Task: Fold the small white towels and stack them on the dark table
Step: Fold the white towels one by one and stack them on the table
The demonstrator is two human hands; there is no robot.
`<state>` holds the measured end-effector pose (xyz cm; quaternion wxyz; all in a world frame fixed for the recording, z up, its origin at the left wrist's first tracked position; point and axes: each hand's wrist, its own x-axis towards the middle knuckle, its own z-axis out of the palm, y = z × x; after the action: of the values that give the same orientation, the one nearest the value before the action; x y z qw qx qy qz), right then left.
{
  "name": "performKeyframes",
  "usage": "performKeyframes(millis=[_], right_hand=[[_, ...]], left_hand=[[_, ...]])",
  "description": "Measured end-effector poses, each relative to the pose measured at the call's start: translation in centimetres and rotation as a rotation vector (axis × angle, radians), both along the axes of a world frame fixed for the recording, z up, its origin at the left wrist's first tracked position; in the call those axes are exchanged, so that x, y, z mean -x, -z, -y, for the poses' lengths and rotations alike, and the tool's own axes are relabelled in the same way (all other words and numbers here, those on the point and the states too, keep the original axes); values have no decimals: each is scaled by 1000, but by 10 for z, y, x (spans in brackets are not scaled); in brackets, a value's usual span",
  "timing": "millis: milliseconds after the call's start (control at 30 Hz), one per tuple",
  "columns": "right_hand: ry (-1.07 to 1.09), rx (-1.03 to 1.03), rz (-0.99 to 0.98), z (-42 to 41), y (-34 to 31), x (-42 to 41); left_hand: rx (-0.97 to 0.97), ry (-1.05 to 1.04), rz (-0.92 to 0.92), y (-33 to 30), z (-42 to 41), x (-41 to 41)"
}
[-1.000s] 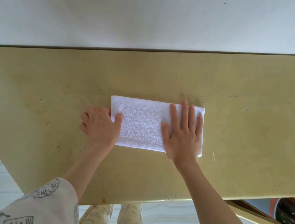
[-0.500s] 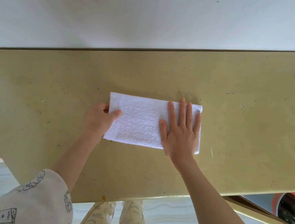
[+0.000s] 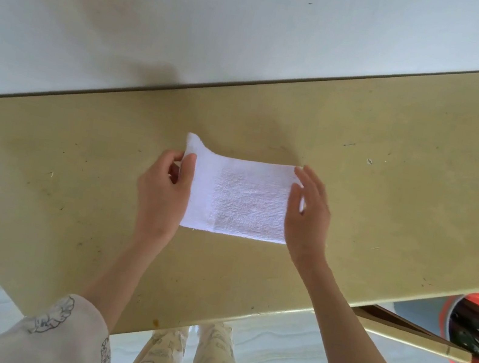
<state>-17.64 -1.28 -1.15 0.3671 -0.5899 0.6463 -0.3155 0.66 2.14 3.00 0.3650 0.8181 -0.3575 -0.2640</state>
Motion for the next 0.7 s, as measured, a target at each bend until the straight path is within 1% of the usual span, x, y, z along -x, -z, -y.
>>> performKeyframes(millis=[67,100,167,233,400,600,700], right_hand=[[138,-172,130,-2,-9,16],[167,-267,186,-3,-9,23],[159,-405,243,-3,-5,32],[135,-483,284,-2,0,35],[132,-539,334,5,4,37],[120,-555,373,5,2,38],[115,-551,350,6,1,37]], left_hand=[[-25,72,-14,-4,7,19],[-49,109,-29,-4,11,29],[-103,178,-45,-1,20,49],[-151,256,-13,5,26,68],[-244,402,34,19,32,108],[-240,506,62,31,34,121],[-240,543,60,30,36,121]])
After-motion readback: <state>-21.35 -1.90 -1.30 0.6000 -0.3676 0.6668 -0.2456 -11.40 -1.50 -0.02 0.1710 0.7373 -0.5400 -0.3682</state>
